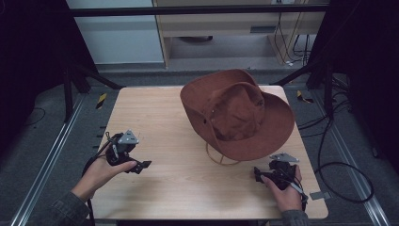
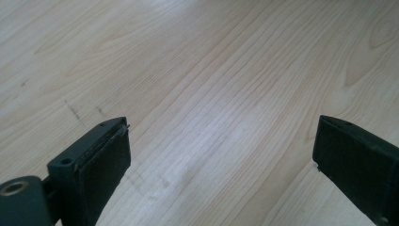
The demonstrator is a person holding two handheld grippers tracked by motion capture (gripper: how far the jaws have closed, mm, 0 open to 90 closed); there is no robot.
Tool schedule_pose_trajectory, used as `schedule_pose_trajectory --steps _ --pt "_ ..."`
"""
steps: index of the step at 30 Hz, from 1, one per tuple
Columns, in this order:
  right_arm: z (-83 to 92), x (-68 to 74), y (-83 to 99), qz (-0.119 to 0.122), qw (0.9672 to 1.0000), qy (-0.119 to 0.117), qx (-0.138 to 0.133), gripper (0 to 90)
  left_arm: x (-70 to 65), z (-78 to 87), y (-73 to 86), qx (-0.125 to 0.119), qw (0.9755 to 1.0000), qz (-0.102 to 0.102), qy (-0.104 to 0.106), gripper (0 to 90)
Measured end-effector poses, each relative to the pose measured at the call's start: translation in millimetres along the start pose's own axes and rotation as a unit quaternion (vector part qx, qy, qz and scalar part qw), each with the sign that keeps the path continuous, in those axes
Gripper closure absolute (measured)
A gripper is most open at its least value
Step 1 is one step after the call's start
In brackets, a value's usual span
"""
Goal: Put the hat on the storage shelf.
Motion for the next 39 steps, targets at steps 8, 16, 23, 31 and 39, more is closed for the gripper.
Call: schedule_pose_trajectory --steps 8,16,23,31,39 --pt "0.0 0.0 0.0 0.000 1.0000 0.000 0.000 0.5 10.3 -5.1 21.1 0.005 0.9997 0.022 -0.006 4.2" --pt "0.2 0.0 0.1 0.000 1.0000 0.001 0.000 0.5 19.2 -11.9 46.0 0.007 0.9989 0.044 -0.013 4.1" --pt "0.3 0.1 0.2 0.001 1.0000 0.000 0.001 0.5 22.7 -23.2 55.5 -0.001 0.9982 0.057 -0.019 4.1" --pt "0.1 1.6 0.6 -0.007 1.0000 0.001 0.001 0.5 23.9 -33.9 56.2 -0.010 0.9976 0.065 -0.021 3.9" --pt "0.5 -0.1 0.2 0.000 1.0000 0.002 0.001 0.5 22.7 -47.0 55.3 -0.014 0.9972 0.072 -0.018 3.9"
Point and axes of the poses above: each handheld gripper's, and its own axes: z roughly backward along the jaws, y roughly out of its underside, x roughly to its left, the point moved 4 cm from there along -z, roughly forward along the jaws, and after that the axes turned 12 degrees about -z, right-handed, at the moved point
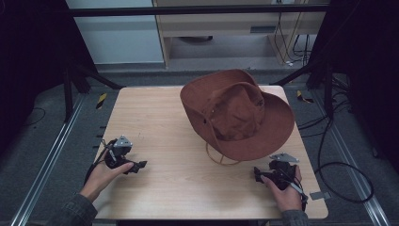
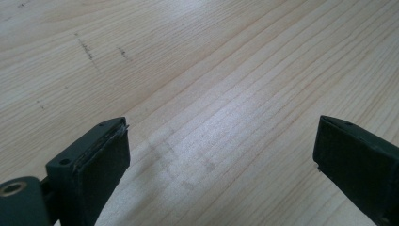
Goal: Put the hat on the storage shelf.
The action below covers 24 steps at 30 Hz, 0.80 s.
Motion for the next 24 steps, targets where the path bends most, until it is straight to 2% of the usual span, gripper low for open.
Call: schedule_pose_trajectory --steps 3,4,5,6,8,12,15,16,17,20,21,24 --pt "-0.2 2.8 0.6 -0.011 0.9999 -0.004 0.000 0.5 -0.9 -3.6 0.5 0.002 1.0000 -0.001 0.002 3.6" --pt "-0.2 0.1 0.0 0.001 1.0000 -0.001 -0.001 0.5 -1.4 -4.7 0.4 0.002 1.0000 0.000 0.002 3.7" --pt "-0.1 2.8 0.8 -0.009 0.9999 -0.006 0.001 0.5 -1.8 -5.9 0.2 0.003 1.0000 -0.001 0.001 3.6" --pt "-0.5 1.3 0.4 -0.004 1.0000 0.001 -0.001 0.5 -1.9 -7.1 0.1 0.006 1.0000 -0.004 0.000 3.6" --pt "-0.1 -0.2 -0.1 0.002 1.0000 -0.001 -0.001 0.5 -2.6 -8.6 0.2 0.008 1.0000 -0.001 0.000 3.6" --pt "-0.1 -0.2 -0.1 0.003 1.0000 -0.001 -0.001 0.5 -4.8 -15.6 4.5 0.008 0.9999 0.006 0.003 3.5" --pt "-0.4 1.6 0.4 -0.006 1.0000 -0.001 0.000 0.5 -6.8 -19.1 9.8 0.004 1.0000 -0.005 -0.007 2.6" --pt "-0.3 -0.1 0.0 0.002 1.0000 0.001 -0.001 0.5 -6.8 -19.1 9.8 0.004 1.0000 -0.005 -0.007 2.1" --pt "-0.2 -0.1 -0.2 0.001 1.0000 0.000 -0.001 0.5 -7.5 -19.0 10.2 0.003 0.9999 -0.007 -0.010 1.9" --pt "-0.2 -0.1 -0.1 0.002 1.0000 -0.001 -0.001 0.5 -7.7 -19.1 12.1 -0.007 0.9998 -0.006 -0.015 1.1" --pt "-0.1 -0.1 -0.1 0.001 1.0000 -0.001 -0.001 0.5 -7.8 -20.9 15.2 -0.035 0.9991 0.003 -0.026 0.7" --pt "-0.2 -0.1 -0.1 0.001 1.0000 -0.001 -0.001 0.5 -8.0 -20.8 15.2 -0.034 0.9990 0.004 -0.028 0.5"
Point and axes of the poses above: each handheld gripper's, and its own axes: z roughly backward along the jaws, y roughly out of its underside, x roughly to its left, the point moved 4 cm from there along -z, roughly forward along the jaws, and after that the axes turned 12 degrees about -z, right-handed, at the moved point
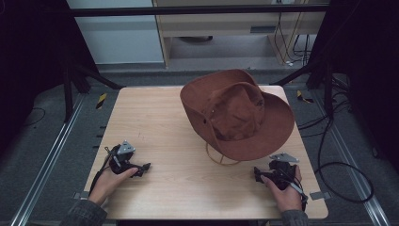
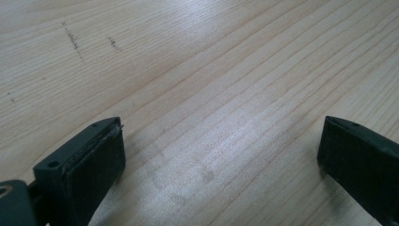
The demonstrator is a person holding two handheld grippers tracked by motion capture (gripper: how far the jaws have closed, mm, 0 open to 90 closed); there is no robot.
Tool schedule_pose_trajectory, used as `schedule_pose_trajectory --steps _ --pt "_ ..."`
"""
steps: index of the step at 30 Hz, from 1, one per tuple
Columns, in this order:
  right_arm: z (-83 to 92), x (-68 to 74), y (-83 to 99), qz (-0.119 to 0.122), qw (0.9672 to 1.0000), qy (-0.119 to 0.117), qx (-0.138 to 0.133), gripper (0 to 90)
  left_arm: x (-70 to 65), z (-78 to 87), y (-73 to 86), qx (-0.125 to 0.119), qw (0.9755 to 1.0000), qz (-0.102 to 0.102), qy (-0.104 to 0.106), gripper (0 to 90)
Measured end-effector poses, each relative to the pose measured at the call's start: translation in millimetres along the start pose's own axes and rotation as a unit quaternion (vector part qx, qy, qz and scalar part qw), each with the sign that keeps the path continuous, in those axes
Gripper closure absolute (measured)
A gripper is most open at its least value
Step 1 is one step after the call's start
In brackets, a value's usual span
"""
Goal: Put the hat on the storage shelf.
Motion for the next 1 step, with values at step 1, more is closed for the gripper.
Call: schedule_pose_trajectory --steps 1 --pt "0.0 -0.1 0.0 0.001 1.0000 -0.001 0.000 0.5 -0.5 -0.2 -0.2 0.000 1.0000 0.002 -0.002 0.5"
Point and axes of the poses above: each handheld gripper's, and its own axes: z roughly backward along the jaws, y roughly out of its underside, x roughly to its left, the point moved 4 cm from there along -z, roughly forward along the jaws, and after that the axes turned 12 degrees about -z, right-handed, at the moved point
